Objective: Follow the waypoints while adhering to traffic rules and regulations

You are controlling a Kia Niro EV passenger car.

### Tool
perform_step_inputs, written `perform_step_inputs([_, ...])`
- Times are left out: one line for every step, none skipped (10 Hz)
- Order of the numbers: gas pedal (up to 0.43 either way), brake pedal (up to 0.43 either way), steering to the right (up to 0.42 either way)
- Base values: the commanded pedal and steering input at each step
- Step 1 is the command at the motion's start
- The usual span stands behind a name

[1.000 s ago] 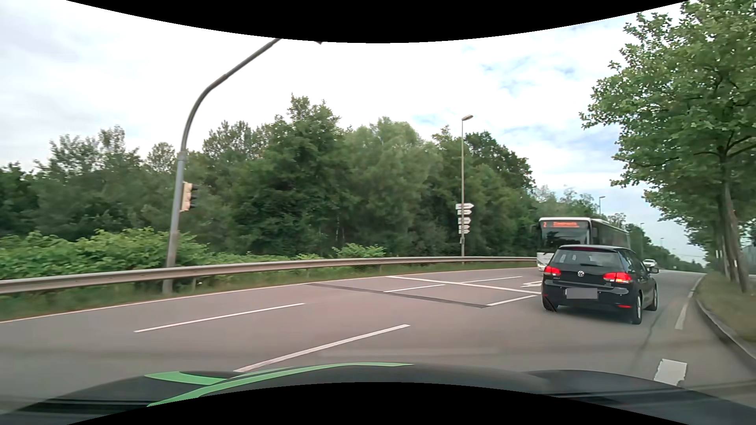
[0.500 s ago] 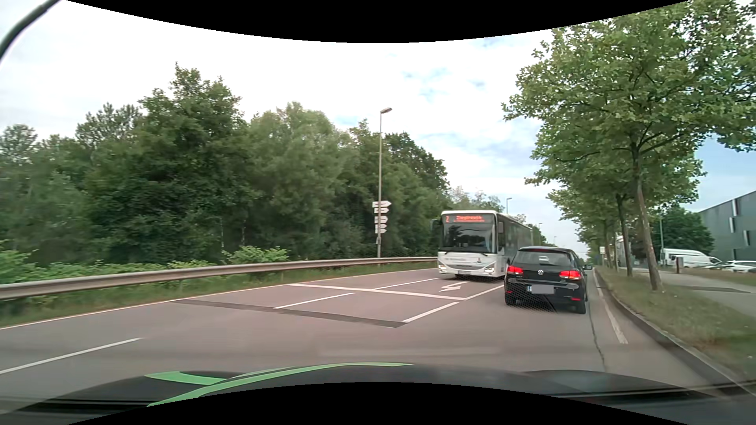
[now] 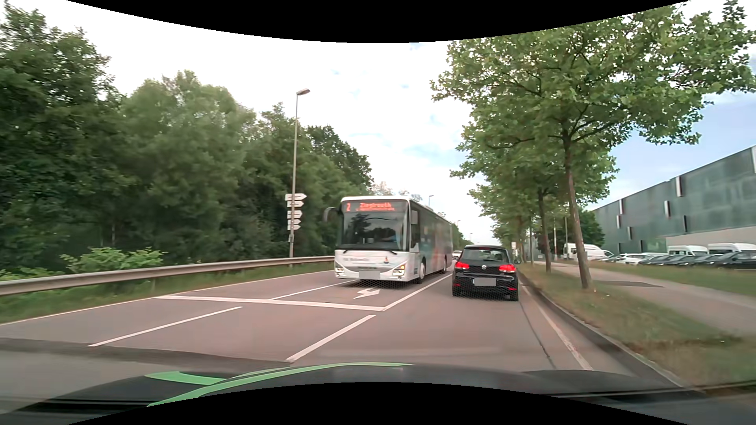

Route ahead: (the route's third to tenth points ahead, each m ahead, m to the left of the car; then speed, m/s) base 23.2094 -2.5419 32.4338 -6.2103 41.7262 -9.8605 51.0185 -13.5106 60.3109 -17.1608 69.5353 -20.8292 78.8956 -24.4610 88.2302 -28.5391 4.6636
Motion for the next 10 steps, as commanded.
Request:
perform_step_inputs([0.197,0.000,0.345])
perform_step_inputs([0.220,0.000,0.322])
perform_step_inputs([0.220,0.000,0.306])
perform_step_inputs([0.220,0.000,0.288])
perform_step_inputs([0.228,0.000,0.255])
perform_step_inputs([0.228,0.000,0.217])
perform_step_inputs([0.240,0.000,0.165])
perform_step_inputs([0.240,0.000,0.123])
perform_step_inputs([0.240,0.000,0.084])
perform_step_inputs([0.240,0.000,0.059])
